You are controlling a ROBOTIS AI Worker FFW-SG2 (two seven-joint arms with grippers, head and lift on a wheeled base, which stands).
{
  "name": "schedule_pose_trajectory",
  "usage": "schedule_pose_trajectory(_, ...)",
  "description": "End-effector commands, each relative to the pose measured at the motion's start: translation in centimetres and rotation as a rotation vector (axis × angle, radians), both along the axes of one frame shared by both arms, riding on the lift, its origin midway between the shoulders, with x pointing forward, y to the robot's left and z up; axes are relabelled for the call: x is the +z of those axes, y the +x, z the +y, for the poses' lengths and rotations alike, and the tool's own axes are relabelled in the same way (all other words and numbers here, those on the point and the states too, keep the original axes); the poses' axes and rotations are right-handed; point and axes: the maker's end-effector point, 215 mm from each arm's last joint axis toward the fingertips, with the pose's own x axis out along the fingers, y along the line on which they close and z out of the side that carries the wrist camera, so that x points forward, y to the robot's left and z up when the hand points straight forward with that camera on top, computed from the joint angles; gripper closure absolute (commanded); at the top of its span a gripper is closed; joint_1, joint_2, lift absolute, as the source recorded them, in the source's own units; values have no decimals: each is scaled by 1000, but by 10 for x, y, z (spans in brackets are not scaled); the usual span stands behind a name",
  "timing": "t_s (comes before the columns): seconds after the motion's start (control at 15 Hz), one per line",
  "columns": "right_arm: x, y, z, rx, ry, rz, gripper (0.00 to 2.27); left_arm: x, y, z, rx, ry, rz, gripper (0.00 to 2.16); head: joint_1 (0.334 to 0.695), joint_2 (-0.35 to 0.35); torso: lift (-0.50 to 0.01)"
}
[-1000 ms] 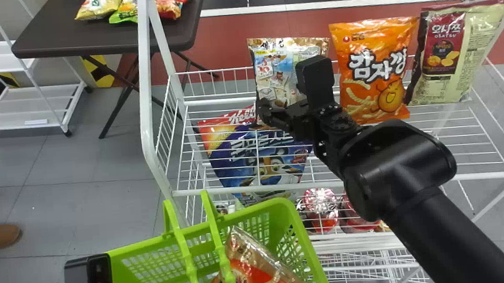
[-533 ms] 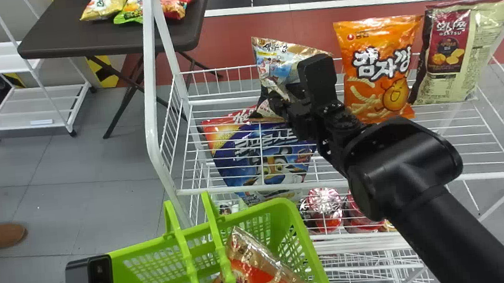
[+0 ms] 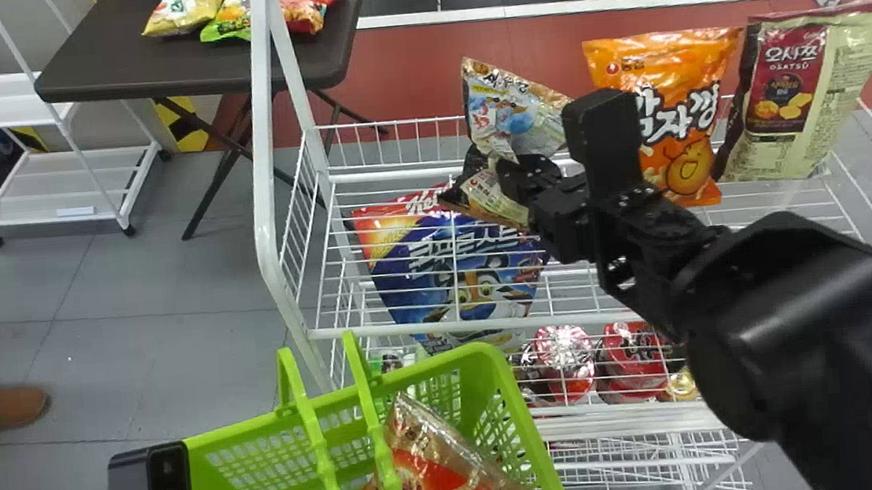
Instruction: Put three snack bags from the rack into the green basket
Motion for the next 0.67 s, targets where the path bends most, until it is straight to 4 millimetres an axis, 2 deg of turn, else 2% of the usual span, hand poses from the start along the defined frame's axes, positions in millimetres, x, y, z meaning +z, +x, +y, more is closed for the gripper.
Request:
schedule_pose_trajectory(0.0, 10, -34, -11, 20, -26, 81, 2253, -1, 2, 0, 5, 0, 2, 2152, 695, 24, 0)
schedule_pose_trajectory(0.2, 3, -87, -15, 71, -45, 245, 2250, -2, 4, 1, 9, 4, -1, 2152, 695, 8, 0)
schedule_pose_trajectory(0.47, 6, -158, -24, 144, -82, 411, 2250, -3, 8, 2, 11, 3, 1, 2148, 695, 1, 0)
schedule_pose_trajectory(0.6, 25, -177, -13, 203, -45, 406, 2253, -5, 9, 2, 13, 5, 5, 2148, 695, -12, 0)
